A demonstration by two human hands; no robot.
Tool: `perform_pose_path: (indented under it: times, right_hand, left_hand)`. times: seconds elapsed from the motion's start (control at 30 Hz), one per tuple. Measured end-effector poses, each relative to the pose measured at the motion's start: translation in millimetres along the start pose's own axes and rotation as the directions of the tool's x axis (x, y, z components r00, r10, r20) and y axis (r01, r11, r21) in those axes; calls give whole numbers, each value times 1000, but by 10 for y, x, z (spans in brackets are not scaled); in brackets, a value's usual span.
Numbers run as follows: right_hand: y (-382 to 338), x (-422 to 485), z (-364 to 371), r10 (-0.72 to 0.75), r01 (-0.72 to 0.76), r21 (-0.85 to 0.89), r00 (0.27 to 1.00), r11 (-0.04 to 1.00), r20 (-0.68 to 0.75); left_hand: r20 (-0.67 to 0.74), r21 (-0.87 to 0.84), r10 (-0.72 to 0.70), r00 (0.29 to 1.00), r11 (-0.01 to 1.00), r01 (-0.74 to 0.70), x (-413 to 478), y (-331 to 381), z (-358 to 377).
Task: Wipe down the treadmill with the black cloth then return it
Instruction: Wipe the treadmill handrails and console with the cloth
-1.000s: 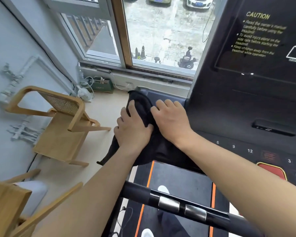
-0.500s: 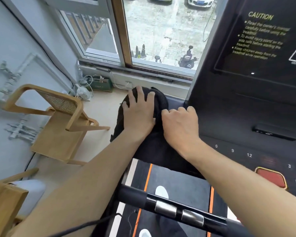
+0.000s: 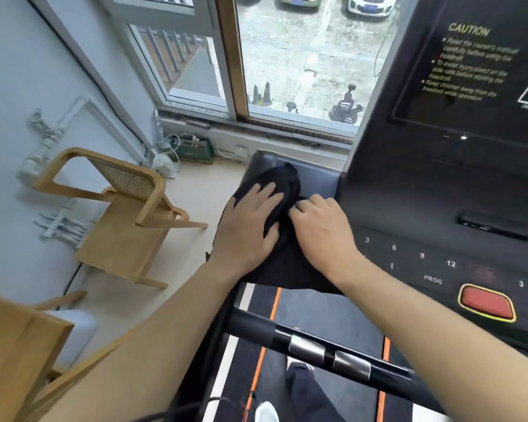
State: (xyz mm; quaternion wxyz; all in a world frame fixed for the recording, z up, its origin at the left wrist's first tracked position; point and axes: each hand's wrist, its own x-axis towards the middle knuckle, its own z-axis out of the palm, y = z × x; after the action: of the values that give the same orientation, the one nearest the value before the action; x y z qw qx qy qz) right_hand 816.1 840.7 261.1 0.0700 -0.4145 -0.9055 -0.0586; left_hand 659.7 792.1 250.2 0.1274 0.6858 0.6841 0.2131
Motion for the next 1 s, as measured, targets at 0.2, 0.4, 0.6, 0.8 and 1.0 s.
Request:
perform_pose_path:
  times: [0.2,0.4,0.6,0.8,1.0]
  right_hand:
    - [-83,-142,-74,33,-71,195,981,978,193]
    - [17,-248,-319,-71,83,-48,974,995,216]
    - [14,-182,-297,2,15,-56,956,998,294]
    - [116,-216,-293,-49,41,31,949,999,312]
    - [-25,-283,-273,14,-35,63,952,997,306]
  left_hand:
    - [70,239,205,976,947,-216,-115,-162,-73]
    - [177,325,212,961,909,-261,51,36,-14]
    - [201,364,81,976,919,-151,130,102,28]
    - [197,314,176,964,921,-232,107,29,2]
    - [144,264,193,971,938,-226,97,62,53]
